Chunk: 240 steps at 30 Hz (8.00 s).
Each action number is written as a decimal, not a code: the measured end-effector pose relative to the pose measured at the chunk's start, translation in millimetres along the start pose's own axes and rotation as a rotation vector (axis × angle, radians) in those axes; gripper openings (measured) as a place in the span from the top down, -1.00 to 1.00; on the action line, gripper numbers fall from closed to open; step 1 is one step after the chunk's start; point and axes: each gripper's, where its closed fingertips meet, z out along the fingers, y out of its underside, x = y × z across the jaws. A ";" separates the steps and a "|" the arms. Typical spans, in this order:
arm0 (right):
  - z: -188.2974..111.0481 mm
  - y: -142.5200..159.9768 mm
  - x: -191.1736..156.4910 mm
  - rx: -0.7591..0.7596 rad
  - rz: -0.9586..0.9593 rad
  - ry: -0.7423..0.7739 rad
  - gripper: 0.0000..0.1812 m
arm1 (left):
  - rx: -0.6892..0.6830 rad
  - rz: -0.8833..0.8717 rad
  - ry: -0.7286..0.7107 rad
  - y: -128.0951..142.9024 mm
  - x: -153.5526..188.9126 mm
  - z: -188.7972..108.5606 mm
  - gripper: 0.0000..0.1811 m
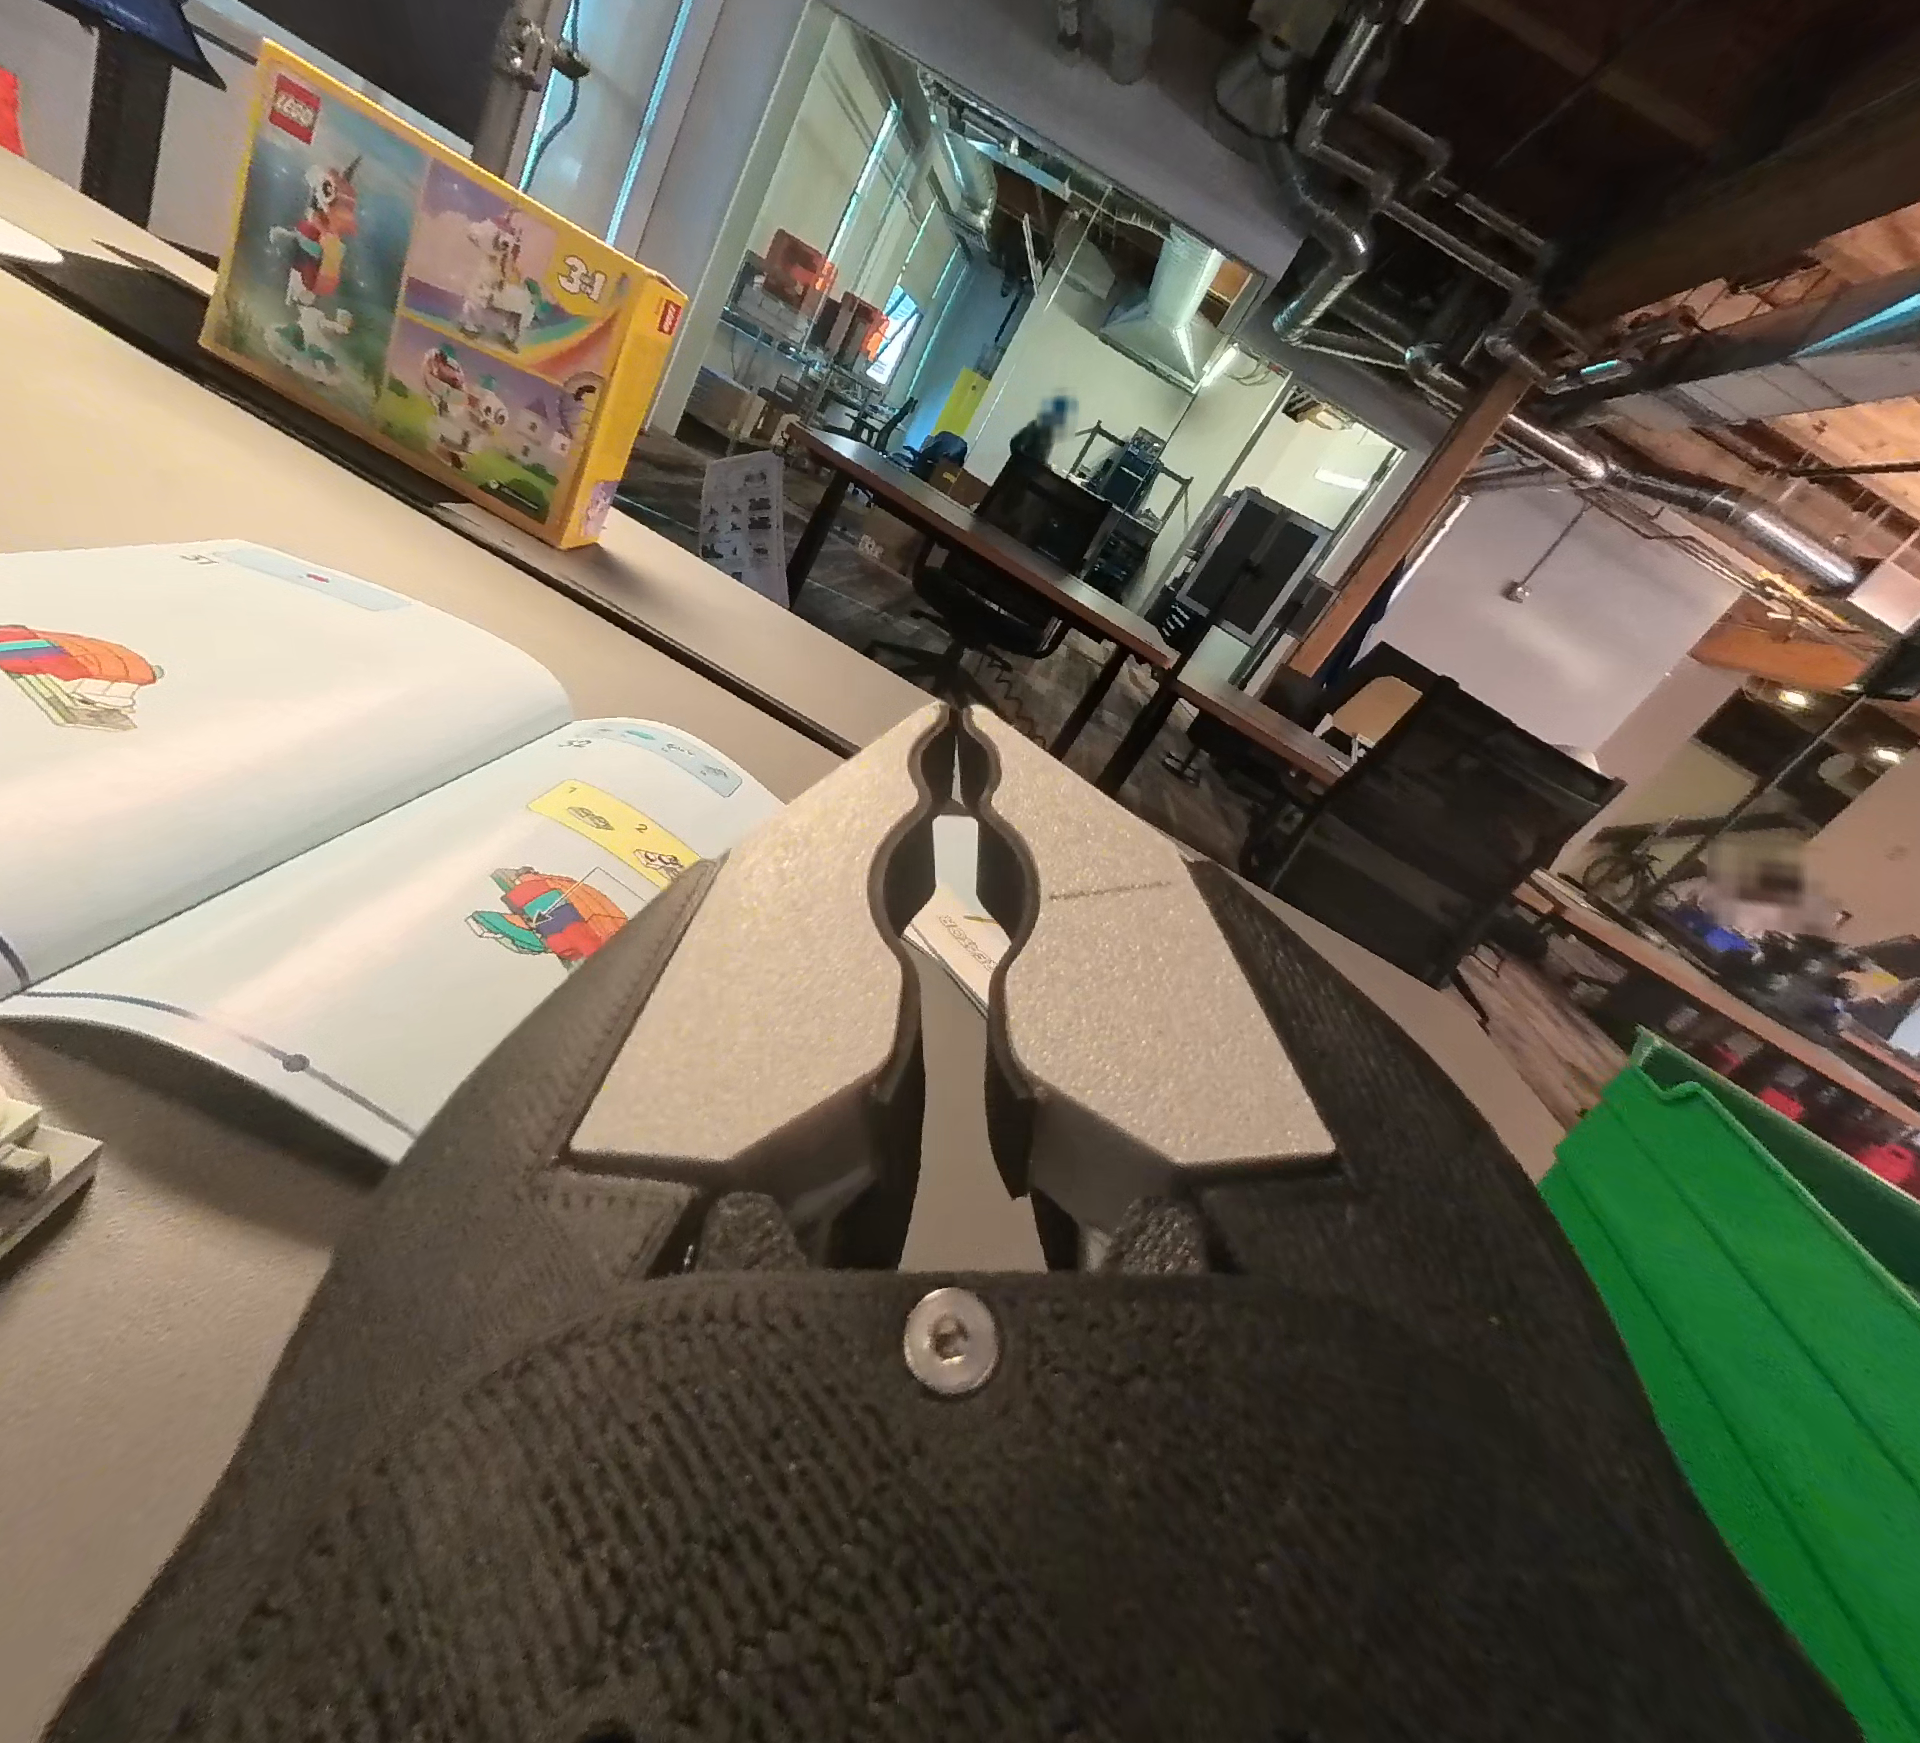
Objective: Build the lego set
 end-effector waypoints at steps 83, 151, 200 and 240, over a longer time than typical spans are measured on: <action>-2.2 3.3 19.3 -0.010 0.058 0.094 1.00 | 0.102 0.490 0.523 -61.9 282.9 79.3 0.94; -1.1 6.1 20.7 -0.031 0.034 0.114 1.00 | 0.286 -0.006 0.127 -21.1 7.8 3.6 1.00; -1.0 4.5 17.1 -0.021 0.022 0.094 1.00 | -0.494 0.280 0.156 76.5 13.2 30.5 0.95; -1.0 3.9 17.6 -0.013 0.032 0.091 1.00 | -0.612 0.429 0.281 99.1 34.4 26.4 0.83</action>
